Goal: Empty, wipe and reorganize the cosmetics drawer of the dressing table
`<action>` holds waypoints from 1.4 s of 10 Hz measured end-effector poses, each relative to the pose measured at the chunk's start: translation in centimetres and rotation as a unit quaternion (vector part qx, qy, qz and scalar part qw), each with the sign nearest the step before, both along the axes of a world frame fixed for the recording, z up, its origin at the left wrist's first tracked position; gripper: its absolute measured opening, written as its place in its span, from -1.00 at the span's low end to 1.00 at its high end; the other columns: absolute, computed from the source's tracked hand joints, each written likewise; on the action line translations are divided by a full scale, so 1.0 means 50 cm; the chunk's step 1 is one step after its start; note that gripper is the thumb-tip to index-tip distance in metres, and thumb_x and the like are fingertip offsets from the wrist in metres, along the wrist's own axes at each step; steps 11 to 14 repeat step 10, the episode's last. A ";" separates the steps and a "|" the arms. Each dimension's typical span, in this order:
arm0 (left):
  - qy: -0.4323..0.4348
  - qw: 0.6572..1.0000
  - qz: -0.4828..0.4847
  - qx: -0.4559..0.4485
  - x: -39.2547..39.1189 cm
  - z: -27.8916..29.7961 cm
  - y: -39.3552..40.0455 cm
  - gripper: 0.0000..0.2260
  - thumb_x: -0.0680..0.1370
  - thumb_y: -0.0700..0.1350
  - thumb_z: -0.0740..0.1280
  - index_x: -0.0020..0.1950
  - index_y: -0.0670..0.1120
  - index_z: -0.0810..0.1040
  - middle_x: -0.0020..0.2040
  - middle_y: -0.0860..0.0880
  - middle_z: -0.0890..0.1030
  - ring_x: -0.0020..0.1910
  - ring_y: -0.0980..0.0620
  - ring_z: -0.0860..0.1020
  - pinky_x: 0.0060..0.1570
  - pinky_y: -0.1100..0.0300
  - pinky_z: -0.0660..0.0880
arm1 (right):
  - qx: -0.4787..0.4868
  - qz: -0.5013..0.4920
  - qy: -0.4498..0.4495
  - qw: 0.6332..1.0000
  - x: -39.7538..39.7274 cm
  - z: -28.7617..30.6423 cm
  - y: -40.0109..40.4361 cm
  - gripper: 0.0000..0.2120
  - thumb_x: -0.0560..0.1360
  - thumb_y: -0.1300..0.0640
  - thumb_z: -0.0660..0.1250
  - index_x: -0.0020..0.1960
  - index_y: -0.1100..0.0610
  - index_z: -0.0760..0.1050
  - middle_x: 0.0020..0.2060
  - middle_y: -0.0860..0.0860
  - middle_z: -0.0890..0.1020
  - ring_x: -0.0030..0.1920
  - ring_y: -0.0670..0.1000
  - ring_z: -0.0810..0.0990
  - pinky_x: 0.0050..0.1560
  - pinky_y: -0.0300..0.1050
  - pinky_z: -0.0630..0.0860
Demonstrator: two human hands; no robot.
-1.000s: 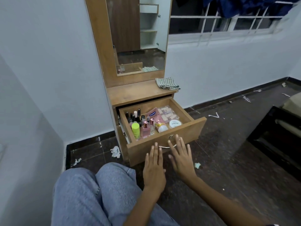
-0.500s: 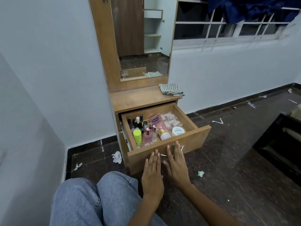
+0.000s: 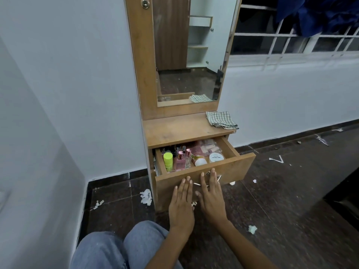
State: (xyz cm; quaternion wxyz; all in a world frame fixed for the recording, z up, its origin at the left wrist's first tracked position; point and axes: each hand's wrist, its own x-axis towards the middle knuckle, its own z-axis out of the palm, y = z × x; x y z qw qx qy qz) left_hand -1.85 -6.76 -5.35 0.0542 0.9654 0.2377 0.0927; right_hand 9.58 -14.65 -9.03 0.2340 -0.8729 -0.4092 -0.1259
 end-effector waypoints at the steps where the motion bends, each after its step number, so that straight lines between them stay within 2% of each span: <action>1: 0.041 0.997 0.017 0.060 0.025 0.010 0.042 -0.18 0.57 0.04 0.25 0.52 -0.18 -0.30 0.50 -0.12 -0.32 0.49 -0.04 -0.28 0.43 0.01 -0.38 | -0.019 -0.009 -0.001 1.000 0.032 0.006 0.040 -0.43 0.63 -0.17 -0.11 0.55 0.05 -0.07 0.54 0.17 -0.08 0.53 0.16 -0.02 0.41 0.12 0.21; 2: 0.069 0.993 0.018 0.094 0.055 0.026 0.082 -0.29 0.65 0.04 0.06 0.44 -0.17 -0.46 0.40 -0.10 -0.52 0.38 -0.05 -0.48 0.32 0.01 -0.46 | -0.039 -0.017 0.002 0.999 0.060 0.018 0.081 -0.43 0.63 -0.18 -0.14 0.55 0.08 0.00 0.53 0.19 -0.01 0.53 0.16 0.00 0.37 0.14 0.28; 4: 0.104 0.985 0.060 0.125 0.093 0.029 0.161 -0.30 0.65 0.10 -0.01 0.44 -0.21 -0.46 0.41 -0.13 -0.51 0.38 -0.07 -0.47 0.34 -0.01 -0.43 | -0.067 -0.019 0.019 0.997 0.117 0.032 0.157 -0.42 0.61 -0.20 -0.16 0.55 0.05 0.01 0.53 0.19 0.00 0.52 0.17 0.06 0.35 0.14 0.33; 6: 0.132 0.977 0.064 0.154 0.128 0.033 0.230 -0.32 0.65 0.11 -0.05 0.43 -0.22 -0.45 0.42 -0.13 -0.48 0.46 -0.05 -0.39 0.35 -0.03 -0.42 | -0.054 -0.011 0.021 0.998 0.155 0.042 0.210 -0.41 0.60 -0.22 -0.15 0.55 0.02 -0.01 0.54 0.16 -0.05 0.54 0.13 -0.02 0.41 0.10 0.24; 7: 0.146 0.974 0.066 0.159 0.142 0.031 0.245 -0.32 0.65 0.13 -0.06 0.42 -0.23 -0.45 0.40 -0.14 -0.50 0.47 -0.06 -0.38 0.34 -0.03 -0.42 | -0.063 -0.022 0.017 0.998 0.161 0.041 0.223 -0.40 0.59 -0.20 -0.09 0.54 0.04 -0.01 0.53 0.16 -0.03 0.53 0.13 0.02 0.41 0.12 0.25; 9: 0.124 0.983 0.053 0.127 0.140 0.038 0.232 -0.36 0.66 0.10 -0.08 0.44 -0.22 -0.43 0.43 -0.17 -0.45 0.41 -0.08 -0.42 0.35 -0.03 -0.40 | -0.074 -0.022 0.037 0.996 0.159 0.041 0.216 -0.38 0.57 -0.22 -0.11 0.55 0.01 -0.09 0.54 0.10 -0.09 0.54 0.10 -0.04 0.43 0.10 0.17; 10: 0.108 0.987 0.016 0.117 0.121 0.050 0.213 -0.39 0.67 0.08 -0.09 0.46 -0.20 -0.40 0.45 -0.16 -0.41 0.42 -0.06 -0.42 0.37 -0.01 -0.38 | -0.071 -0.013 0.062 0.996 0.141 0.047 0.205 -0.33 0.54 -0.26 -0.23 0.54 0.05 -0.16 0.53 0.02 -0.18 0.54 0.02 -0.15 0.47 0.09 0.12; 14: 0.108 0.987 0.016 0.117 0.121 0.050 0.213 -0.39 0.67 0.08 -0.09 0.46 -0.20 -0.40 0.45 -0.16 -0.41 0.42 -0.06 -0.42 0.37 -0.01 -0.38 | -0.071 -0.013 0.062 0.996 0.141 0.047 0.205 -0.33 0.54 -0.26 -0.23 0.54 0.05 -0.16 0.53 0.02 -0.18 0.54 0.02 -0.15 0.47 0.09 0.12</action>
